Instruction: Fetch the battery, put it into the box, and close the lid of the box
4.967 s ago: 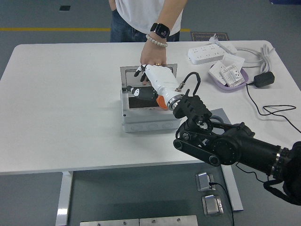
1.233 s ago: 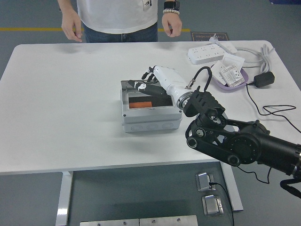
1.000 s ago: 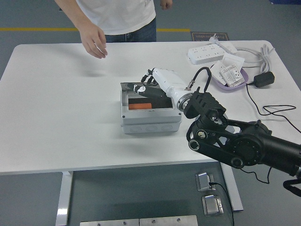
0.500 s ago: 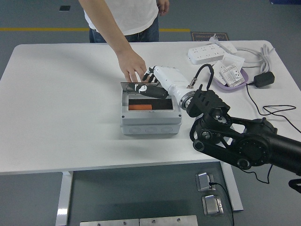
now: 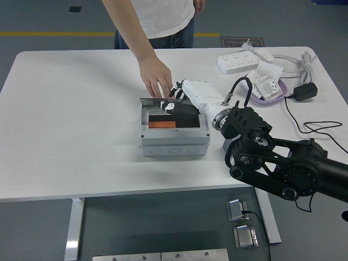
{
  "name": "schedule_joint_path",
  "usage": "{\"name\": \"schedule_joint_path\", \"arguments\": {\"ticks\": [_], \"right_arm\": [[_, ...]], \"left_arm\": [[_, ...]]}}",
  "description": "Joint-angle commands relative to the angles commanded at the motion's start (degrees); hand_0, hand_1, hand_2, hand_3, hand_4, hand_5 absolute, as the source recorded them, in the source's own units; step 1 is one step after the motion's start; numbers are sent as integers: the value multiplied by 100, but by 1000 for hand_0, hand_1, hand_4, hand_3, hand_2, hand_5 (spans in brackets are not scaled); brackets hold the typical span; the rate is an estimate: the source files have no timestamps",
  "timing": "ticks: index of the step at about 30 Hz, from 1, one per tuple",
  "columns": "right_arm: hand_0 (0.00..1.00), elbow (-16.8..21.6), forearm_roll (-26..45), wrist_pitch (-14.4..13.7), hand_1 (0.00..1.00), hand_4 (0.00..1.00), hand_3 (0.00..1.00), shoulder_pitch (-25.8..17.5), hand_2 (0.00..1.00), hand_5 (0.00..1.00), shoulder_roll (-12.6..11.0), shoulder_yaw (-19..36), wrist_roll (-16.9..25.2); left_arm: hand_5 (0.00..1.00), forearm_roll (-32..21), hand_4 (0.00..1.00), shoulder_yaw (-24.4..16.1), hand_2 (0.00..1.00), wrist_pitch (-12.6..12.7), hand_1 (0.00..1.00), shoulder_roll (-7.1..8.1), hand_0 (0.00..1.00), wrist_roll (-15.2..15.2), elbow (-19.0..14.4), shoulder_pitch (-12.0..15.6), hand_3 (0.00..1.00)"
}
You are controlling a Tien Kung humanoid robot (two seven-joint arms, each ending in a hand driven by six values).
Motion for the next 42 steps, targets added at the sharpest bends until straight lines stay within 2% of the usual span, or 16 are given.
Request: {"name": "schedule_joint_path", "arguments": {"ticks": [28, 36, 42], "right_arm": [[659, -7, 436, -5, 589, 871, 649, -114, 579, 998, -108, -77, 86], [655, -97, 158, 21, 586, 870, 648, -276, 578, 998, -265, 741, 81], [650, -141, 217, -163, 584, 870, 649, -534, 578, 998, -383, 1423, 414]], "left_arm": [[2, 6, 2, 5, 530, 9, 600, -7, 394, -10, 0, -40, 487], [2, 33, 2, -8, 531, 4, 600, -22, 395, 3, 0, -34, 487], [2, 54, 2, -31, 531, 7, 600, -34, 396, 6, 0, -28, 487]]}}
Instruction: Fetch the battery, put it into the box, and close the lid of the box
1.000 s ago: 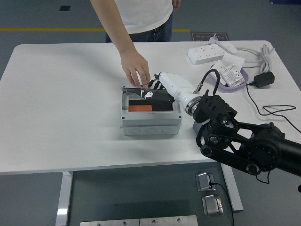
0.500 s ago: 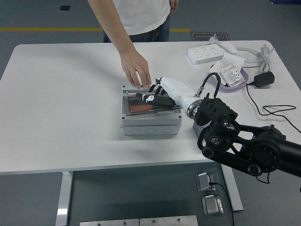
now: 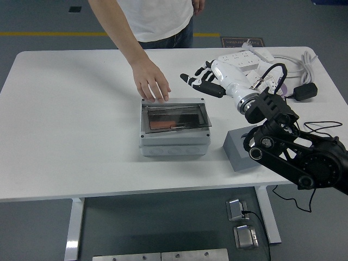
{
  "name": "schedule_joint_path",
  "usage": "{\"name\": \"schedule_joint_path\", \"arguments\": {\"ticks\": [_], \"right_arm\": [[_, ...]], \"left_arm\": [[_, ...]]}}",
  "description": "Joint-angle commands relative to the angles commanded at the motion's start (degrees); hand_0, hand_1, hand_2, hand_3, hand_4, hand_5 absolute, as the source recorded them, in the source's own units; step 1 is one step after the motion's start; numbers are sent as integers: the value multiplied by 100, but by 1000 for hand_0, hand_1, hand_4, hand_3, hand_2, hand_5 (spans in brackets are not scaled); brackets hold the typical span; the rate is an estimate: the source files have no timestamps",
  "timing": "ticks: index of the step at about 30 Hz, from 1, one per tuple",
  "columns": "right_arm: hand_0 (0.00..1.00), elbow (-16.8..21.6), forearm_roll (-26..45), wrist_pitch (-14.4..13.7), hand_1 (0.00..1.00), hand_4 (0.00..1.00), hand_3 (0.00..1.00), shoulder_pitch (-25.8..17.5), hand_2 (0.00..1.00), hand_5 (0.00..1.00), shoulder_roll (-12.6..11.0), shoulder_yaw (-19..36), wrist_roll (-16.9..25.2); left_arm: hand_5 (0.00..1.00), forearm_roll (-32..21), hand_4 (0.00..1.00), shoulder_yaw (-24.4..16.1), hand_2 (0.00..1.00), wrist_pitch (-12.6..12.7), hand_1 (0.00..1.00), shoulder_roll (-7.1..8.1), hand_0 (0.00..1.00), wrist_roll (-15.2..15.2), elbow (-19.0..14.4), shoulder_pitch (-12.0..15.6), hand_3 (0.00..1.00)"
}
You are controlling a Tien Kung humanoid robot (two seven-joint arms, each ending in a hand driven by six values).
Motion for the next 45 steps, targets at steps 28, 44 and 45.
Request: {"name": "schedule_joint_path", "arguments": {"ticks": [28, 44, 45], "right_arm": [[679, -578, 4730, -1454, 595, 885, 616, -2375, 584, 998, 534, 2344, 5330], [696, -573, 5321, -1133, 649, 906, 651, -3003, 650, 998, 428, 2698, 5795], [696, -547, 5317, -1135, 649, 906, 651, -3033, 650, 998, 425, 2691, 5793]], "left_arm": [[2, 201, 2, -156, 529, 45, 598, -95, 396, -28, 0, 92, 486], [2, 210, 2, -172, 531, 41, 598, -50, 396, -25, 0, 91, 486], [2, 204, 2, -165, 531, 41, 598, -45, 396, -24, 0, 90, 486]]}}
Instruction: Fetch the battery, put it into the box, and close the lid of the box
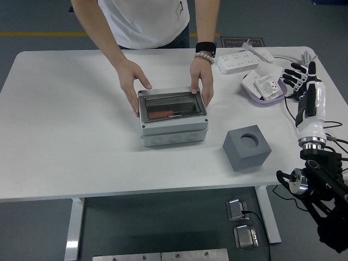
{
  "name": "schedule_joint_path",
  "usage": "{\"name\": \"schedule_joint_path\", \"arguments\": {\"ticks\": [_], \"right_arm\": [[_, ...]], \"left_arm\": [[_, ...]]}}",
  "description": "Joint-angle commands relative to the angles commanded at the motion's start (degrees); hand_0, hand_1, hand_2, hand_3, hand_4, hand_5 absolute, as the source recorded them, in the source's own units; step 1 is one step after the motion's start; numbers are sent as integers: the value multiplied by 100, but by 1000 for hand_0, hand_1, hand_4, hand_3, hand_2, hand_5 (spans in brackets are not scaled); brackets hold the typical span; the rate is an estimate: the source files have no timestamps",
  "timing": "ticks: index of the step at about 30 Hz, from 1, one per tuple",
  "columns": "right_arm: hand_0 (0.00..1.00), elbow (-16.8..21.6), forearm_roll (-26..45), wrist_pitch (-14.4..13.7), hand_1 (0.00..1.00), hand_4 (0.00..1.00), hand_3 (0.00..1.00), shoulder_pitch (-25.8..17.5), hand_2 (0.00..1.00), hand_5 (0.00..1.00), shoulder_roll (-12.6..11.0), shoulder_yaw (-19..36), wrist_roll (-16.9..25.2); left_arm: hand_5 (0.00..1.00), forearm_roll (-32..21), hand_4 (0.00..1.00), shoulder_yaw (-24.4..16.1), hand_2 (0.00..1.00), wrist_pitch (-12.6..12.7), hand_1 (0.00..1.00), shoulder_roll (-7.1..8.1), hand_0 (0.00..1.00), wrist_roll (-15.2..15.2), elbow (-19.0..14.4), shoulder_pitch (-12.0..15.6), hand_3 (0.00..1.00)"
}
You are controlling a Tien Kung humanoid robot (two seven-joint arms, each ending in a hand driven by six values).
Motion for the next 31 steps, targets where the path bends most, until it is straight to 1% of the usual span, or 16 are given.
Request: {"name": "schedule_joint_path", "arguments": {"ticks": [5, 13, 16, 25, 27, 31], "right_arm": [[708, 192, -76, -21, 658, 910, 655, -181, 658, 998, -22, -55, -36], [714, 385, -235, -55, 655, 909, 655, -234, 661, 998, -2, 39, -84], [703, 370, -279, -62, 655, 919, 656, -200, 663, 998, 41, 91, -94], [709, 88, -430, -98, 654, 920, 658, 84, 663, 998, 255, 233, -143], [710, 107, -510, -102, 656, 925, 658, 93, 663, 998, 273, 267, -206], [710, 281, -763, -39, 656, 925, 658, -13, 663, 998, 264, 389, -483]], "left_arm": [[2, -28, 2, 17, 532, 4, 599, 6, 397, 15, 0, 9, 486], [2, -109, 2, 26, 533, 20, 598, 2, 396, 24, 0, 40, 485], [2, -141, 2, 47, 532, 21, 598, -6, 396, 26, 0, 40, 484], [2, -150, 2, 78, 532, 13, 597, -22, 396, 45, 0, 30, 485], [2, -155, 2, 90, 532, 12, 597, -25, 396, 44, 0, 27, 483], [2, -157, 2, 100, 532, 14, 597, -39, 396, 45, 0, 25, 483]]}}
